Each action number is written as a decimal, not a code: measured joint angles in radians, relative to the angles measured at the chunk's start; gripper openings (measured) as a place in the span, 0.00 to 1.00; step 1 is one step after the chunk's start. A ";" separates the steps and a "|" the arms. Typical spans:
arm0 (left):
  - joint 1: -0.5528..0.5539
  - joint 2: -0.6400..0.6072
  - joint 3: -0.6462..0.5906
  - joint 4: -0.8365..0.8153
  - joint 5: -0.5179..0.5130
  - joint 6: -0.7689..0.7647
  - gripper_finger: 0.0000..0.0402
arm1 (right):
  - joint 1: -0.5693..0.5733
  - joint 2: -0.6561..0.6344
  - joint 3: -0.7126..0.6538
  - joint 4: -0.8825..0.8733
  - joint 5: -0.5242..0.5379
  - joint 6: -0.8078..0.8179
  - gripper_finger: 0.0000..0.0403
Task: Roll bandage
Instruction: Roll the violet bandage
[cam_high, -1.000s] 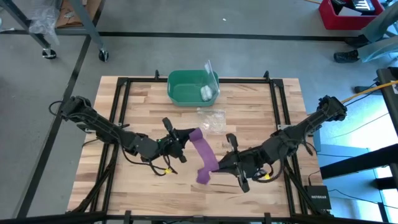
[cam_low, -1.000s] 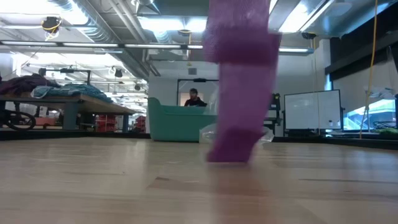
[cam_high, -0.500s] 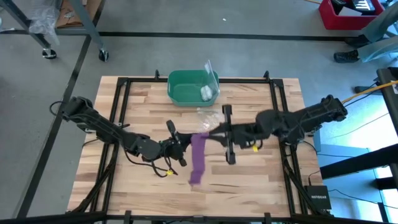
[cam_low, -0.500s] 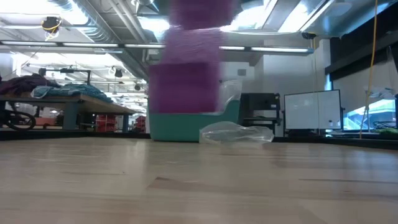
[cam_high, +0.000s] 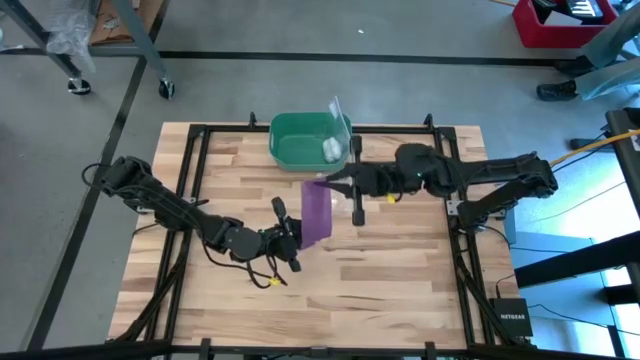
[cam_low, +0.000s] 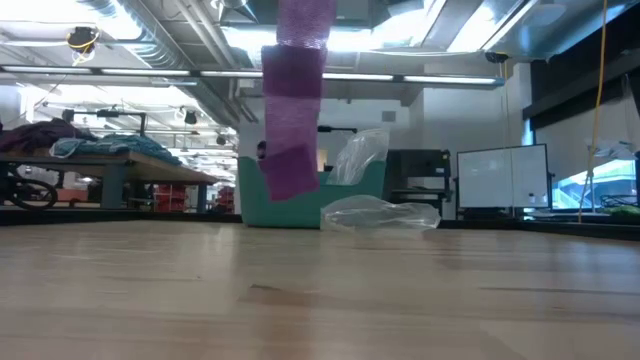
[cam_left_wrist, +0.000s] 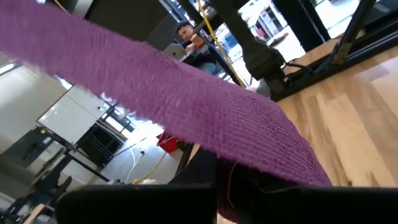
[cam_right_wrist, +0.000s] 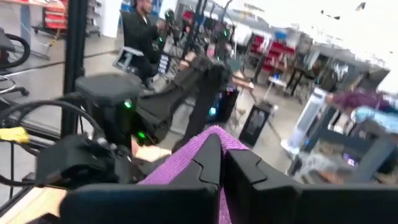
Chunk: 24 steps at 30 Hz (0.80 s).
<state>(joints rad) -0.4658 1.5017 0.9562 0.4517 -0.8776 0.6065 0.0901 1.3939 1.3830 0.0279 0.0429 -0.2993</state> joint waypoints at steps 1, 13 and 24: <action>0.000 0.000 0.000 -0.001 0.000 0.002 0.01 | -0.011 0.005 0.000 -0.005 -0.002 0.010 0.02; -0.003 0.001 -0.001 0.001 0.006 -0.002 0.04 | -0.053 0.127 0.001 -0.135 0.000 0.120 0.30; 0.015 0.001 -0.001 -0.023 0.006 -0.075 0.04 | -0.051 0.126 0.001 -0.363 0.014 0.158 0.64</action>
<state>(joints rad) -0.4510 1.5028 0.9550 0.4287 -0.8716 0.5315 0.0390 1.5199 1.3838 -0.3352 0.0573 -0.1409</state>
